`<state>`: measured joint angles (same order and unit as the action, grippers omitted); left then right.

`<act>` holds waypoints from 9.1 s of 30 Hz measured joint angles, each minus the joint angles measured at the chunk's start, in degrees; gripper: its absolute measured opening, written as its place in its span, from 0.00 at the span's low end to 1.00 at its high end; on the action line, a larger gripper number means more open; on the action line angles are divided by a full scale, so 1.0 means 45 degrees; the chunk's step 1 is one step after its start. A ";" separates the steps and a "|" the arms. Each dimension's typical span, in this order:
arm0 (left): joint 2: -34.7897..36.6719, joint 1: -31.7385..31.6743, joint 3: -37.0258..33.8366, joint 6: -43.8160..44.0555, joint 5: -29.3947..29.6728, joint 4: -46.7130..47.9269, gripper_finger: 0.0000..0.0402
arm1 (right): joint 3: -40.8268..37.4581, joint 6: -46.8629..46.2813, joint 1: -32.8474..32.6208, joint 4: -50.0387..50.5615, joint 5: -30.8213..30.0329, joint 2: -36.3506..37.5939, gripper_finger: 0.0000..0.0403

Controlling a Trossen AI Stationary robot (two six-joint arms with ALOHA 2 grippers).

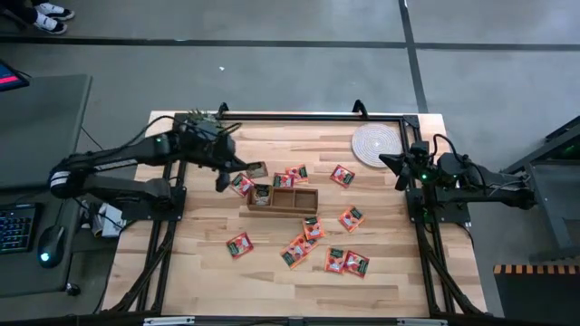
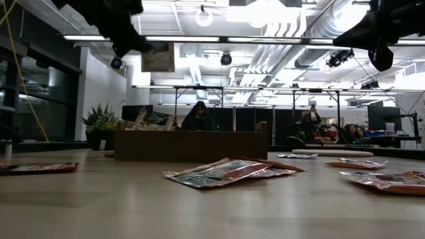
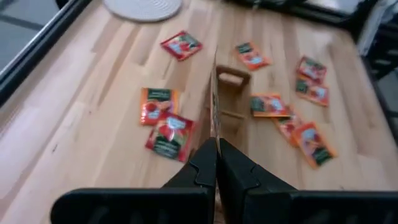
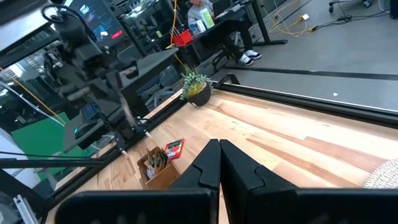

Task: Pick & Place Tea
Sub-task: Put the brown tea bag into the left section of the brown wooden organizer, then put the red tea bag into the middle section of the brown wooden organizer

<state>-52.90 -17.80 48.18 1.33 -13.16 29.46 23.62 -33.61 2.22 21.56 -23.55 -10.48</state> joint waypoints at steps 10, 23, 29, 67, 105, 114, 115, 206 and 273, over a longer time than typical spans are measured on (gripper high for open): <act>-0.2068 0.2810 -0.0165 -0.0577 0.2803 -0.0438 0.00 | 0.0000 -0.0238 -0.0001 0.0005 -0.0019 0.0000 0.00; -0.2821 0.4126 -0.1767 0.0718 0.3686 -0.1885 0.00 | -0.0005 -0.0417 -0.0003 0.0010 -0.0024 -0.0019 0.00; -0.2818 0.4129 -0.2166 0.0708 0.3561 -0.2242 0.00 | -0.0005 -0.0529 -0.0003 0.0010 -0.0019 -0.0024 0.00; -0.3935 0.4124 -0.2166 0.0772 0.2824 -0.2868 0.16 | -0.0010 -0.0534 -0.0005 0.0094 0.0359 -0.0024 0.00; -0.4848 0.2358 0.3830 -0.1789 0.4913 -0.0183 0.35 | -0.0010 -0.1247 0.0000 0.0087 -0.0044 -0.2903 0.00; -0.7682 0.0572 0.6656 -0.2611 0.2152 -0.0644 0.04 | -0.0010 -0.2677 0.0000 0.0446 -0.0530 -0.3749 0.00; -0.8033 0.0471 0.7001 -0.2701 0.1921 -0.0569 0.02 | -0.0010 -0.2949 0.0000 0.0506 -0.0683 -0.3853 0.00; -2.0036 0.0039 1.5320 1.0023 -0.1460 -0.0542 0.00 | 0.0000 -0.8089 0.1410 -0.0583 0.2229 -0.8411 0.00; -2.0065 -0.0037 1.5265 0.9896 -0.1821 -0.0782 0.00 | -0.0039 -1.0083 0.1754 -0.4287 0.0366 -1.5310 0.00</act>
<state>-143.20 -17.97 116.88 45.86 -21.35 25.94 23.44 -78.98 10.11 2.27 -21.90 -79.37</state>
